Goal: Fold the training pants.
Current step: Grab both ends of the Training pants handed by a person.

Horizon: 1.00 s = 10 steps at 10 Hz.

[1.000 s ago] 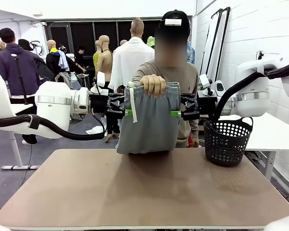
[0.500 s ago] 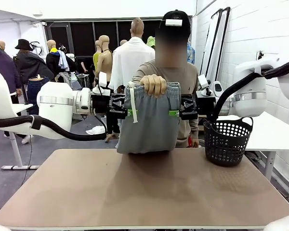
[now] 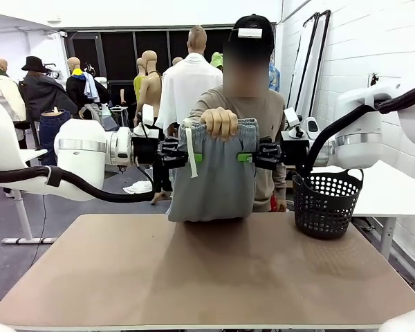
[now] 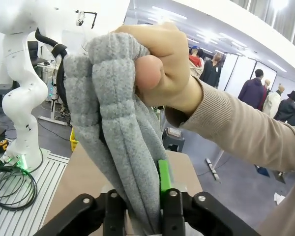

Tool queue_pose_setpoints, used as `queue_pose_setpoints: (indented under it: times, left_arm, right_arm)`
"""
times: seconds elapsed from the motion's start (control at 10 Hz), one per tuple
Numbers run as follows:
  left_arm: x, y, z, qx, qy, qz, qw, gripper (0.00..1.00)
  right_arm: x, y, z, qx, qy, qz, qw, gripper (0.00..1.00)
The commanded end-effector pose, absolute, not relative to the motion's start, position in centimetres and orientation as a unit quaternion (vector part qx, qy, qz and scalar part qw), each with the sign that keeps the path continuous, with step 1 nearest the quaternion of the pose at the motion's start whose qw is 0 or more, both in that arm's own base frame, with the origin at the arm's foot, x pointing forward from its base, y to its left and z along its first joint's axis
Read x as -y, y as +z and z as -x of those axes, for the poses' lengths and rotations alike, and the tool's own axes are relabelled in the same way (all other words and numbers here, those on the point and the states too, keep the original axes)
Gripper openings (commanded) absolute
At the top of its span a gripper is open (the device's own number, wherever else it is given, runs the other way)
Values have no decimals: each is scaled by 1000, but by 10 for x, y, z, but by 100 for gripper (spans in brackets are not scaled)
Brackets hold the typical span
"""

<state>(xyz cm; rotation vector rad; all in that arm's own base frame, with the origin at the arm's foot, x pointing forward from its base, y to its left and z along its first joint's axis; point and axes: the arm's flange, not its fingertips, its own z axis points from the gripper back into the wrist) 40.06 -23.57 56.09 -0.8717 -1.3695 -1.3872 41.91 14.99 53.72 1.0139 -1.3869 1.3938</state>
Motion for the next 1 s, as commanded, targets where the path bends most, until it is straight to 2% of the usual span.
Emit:
queue_pose_setpoints:
  times: [0.0, 0.5, 0.6, 0.7, 0.9]
  left_arm:
    - [242, 556, -403, 577, -549, 358, 488, 0]
    - [236, 555, -412, 588, -533, 347, 500, 0]
    - [236, 554, -419, 586, -520, 342, 518, 0]
    - [231, 558, -407, 572, -547, 353, 498, 0]
    - [231, 558, -407, 572, -547, 353, 498, 0]
  right_arm:
    - [-152, 542, -425, 563, 548, -429, 446, 0]
    - [-153, 541, -427, 555, 550, -427, 455, 0]
    - [-155, 541, -427, 551, 553, -425, 458, 0]
    - [-150, 534, -420, 556, 559, -418, 452, 0]
    - [-150, 534, -420, 556, 559, -418, 452, 0]
